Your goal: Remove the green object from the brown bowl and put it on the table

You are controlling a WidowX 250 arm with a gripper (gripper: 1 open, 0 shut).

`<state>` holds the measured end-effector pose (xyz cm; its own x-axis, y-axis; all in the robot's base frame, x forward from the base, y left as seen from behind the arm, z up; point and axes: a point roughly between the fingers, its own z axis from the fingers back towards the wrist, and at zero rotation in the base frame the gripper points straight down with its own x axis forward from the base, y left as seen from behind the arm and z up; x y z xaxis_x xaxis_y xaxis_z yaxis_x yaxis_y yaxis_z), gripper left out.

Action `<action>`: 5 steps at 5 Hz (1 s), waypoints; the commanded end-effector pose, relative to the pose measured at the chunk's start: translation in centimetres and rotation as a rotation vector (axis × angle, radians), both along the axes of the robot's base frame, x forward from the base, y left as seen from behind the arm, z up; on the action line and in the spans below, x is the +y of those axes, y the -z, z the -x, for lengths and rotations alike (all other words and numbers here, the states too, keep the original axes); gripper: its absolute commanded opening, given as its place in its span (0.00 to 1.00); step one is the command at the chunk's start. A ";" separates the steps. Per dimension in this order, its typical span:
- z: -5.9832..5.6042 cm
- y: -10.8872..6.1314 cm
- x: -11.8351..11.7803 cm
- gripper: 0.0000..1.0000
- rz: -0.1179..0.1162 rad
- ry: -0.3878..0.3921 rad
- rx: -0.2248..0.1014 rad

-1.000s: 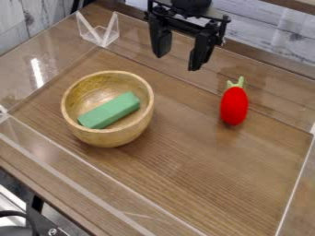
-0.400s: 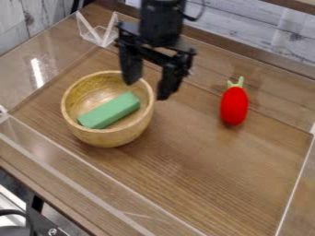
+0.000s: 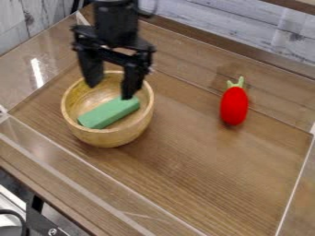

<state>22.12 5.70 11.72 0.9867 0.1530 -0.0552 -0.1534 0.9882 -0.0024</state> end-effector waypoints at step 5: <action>-1.2 4.8 0.8 1.00 -0.015 0.050 -0.053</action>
<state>23.00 6.45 6.47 0.9933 0.1130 -0.0250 -0.1130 0.9936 0.0013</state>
